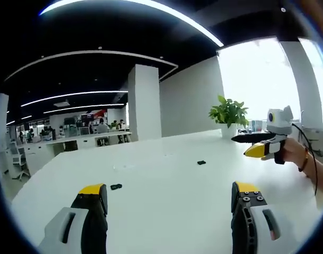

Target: Snap the two parts of the plastic buckle together until the buckle closes and remains connected.

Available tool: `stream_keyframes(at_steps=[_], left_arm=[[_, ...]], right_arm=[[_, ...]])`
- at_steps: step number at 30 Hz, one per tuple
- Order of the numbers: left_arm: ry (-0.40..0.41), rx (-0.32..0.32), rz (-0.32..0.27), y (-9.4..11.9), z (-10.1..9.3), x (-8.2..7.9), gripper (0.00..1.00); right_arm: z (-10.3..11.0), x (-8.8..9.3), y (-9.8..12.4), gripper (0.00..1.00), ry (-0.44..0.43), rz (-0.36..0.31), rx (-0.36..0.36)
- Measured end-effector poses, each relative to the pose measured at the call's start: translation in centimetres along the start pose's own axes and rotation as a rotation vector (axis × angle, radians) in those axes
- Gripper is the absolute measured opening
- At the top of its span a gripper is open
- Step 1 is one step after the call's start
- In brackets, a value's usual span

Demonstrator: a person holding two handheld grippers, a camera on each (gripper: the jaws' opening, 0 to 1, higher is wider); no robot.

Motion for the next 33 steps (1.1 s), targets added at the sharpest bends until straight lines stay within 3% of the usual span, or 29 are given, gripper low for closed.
stream_keyframes(at_steps=[7,15,27,33], left_arm=[[-0.009,0.018,-0.012,-0.4,-0.1,-1.0,1.00],[-0.102,-0.001,0.014,-1.1,-0.2,-1.8,1.00],[-0.104,0.015,0.019,-2.1,-0.1,-2.2,1.00],[-0.076,0.029,0.017,-2.6,0.2,-2.3,1.00]], right_arm=[[-0.4,-0.2,-0.4,0.87,0.015,0.008,0.009],[-0.9,-0.5,-0.7,0.87,0.021,0.016,0.018],[-1.4,-0.3,-1.2,0.87,0.010,0.034,0.018],[-1.6,-1.1,-1.3,0.86,0.013,0.015,0.023]])
Point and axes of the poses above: the point that each gripper's makers call its tool centre point, and the gripper's own axes: y roughly backward along the fingers, z roughly to its left, x roughly out of its underside, the point moved 2 cm from there along y, roughly backward along the fingers, and after that the axes turned 10 degrees about z, right-handed, at the moved point
